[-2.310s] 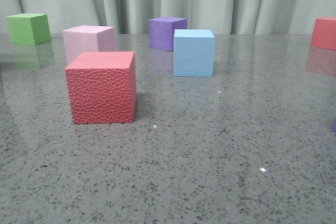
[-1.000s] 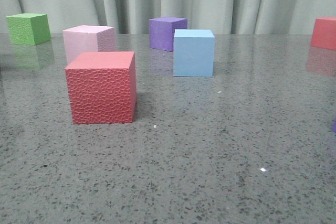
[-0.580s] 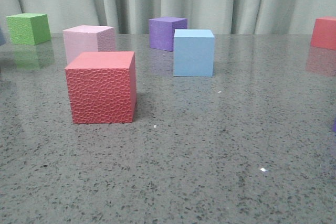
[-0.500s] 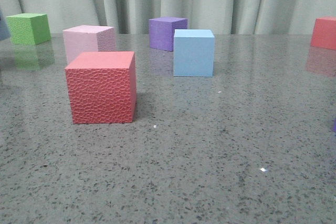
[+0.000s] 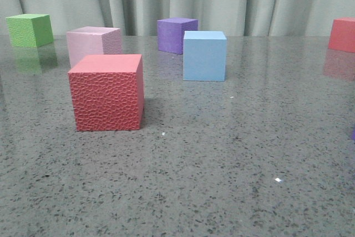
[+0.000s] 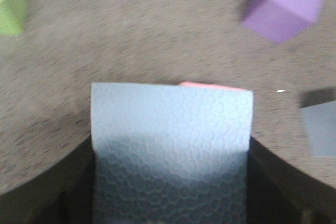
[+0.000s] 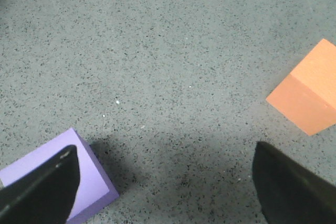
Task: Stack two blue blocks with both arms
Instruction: 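Lift the held blue cube and carry it toward the placed cube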
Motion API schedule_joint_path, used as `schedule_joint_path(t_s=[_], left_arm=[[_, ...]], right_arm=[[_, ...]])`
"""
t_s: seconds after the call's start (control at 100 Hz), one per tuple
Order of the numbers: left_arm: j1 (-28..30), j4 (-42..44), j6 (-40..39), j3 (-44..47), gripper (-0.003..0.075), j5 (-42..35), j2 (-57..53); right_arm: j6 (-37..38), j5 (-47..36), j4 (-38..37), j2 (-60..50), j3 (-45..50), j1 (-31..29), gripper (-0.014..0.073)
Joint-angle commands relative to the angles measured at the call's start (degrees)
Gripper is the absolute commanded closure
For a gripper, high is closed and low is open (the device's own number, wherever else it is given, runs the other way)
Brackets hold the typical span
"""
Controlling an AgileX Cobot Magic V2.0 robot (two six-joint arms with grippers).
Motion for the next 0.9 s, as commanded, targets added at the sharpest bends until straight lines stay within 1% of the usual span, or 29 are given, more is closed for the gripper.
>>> schedule_joint_path(t_s=[0.0, 0.24, 0.44, 0.66, 0.89], left_arm=[[-3.17, -1.99, 0.18, -3.58, 0.0512, -2.54, -2.32], [-11.49, -1.99, 0.18, -9.24, 0.0512, -3.02, 0.89], [-16.46, -1.99, 0.18, -14.37, 0.0512, -2.29, 5.83], [-20.15, -1.88, 4.00, -19.05, 0.0511, -1.66, 9.87], [-20.55, -1.88, 4.12, -19.51, 0.0512, -1.88, 10.33]], right_arm=[[-0.42, -3.57, -1.50, -0.26, -1.45, -0.35, -0.0061], [-0.42, -3.57, -1.50, -0.26, -1.45, -0.35, -0.0061], [-0.42, -3.57, -1.50, -0.26, -1.45, -0.35, -0.0061], [-0.42, -3.57, -1.50, -0.26, -1.45, -0.35, -0.0061], [-0.42, -3.57, -1.50, -0.26, -1.45, -0.35, -0.0061]])
